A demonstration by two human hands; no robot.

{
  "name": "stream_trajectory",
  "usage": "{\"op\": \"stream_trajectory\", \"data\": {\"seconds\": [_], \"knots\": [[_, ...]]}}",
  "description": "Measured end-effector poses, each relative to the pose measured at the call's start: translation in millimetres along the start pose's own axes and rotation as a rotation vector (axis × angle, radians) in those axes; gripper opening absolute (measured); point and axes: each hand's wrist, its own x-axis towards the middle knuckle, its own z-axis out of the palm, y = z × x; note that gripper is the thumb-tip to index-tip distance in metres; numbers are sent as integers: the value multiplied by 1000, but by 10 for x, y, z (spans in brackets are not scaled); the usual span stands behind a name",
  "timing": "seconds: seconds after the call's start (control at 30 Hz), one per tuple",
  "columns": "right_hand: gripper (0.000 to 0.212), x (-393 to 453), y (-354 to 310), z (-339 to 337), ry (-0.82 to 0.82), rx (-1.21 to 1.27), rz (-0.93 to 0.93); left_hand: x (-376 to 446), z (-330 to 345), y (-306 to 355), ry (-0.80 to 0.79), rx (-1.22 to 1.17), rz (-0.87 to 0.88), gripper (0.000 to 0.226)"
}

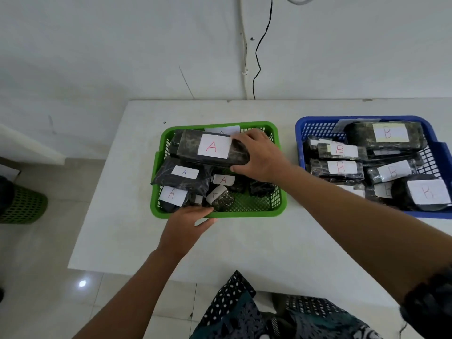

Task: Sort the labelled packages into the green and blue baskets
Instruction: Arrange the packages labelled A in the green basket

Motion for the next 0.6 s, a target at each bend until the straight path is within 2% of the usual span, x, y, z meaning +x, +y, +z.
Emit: {"op": "stream_trajectory", "data": {"seconds": [0.1,0.27,0.47,0.6], "knots": [[87,-440,82,-79,82,10,-24,-6,36,-16,11,-7,16,30],[86,-995,240,-132,-20,-43,-61,-31,75,-33,57,-41,60,28],[83,-1158,279,-21,-44,-51,-73,-39,79,-28,87,-1,139,35],[80,-1069,179,62,-54,-45,-94,-53,68,-64,64,30,112,40]]}}
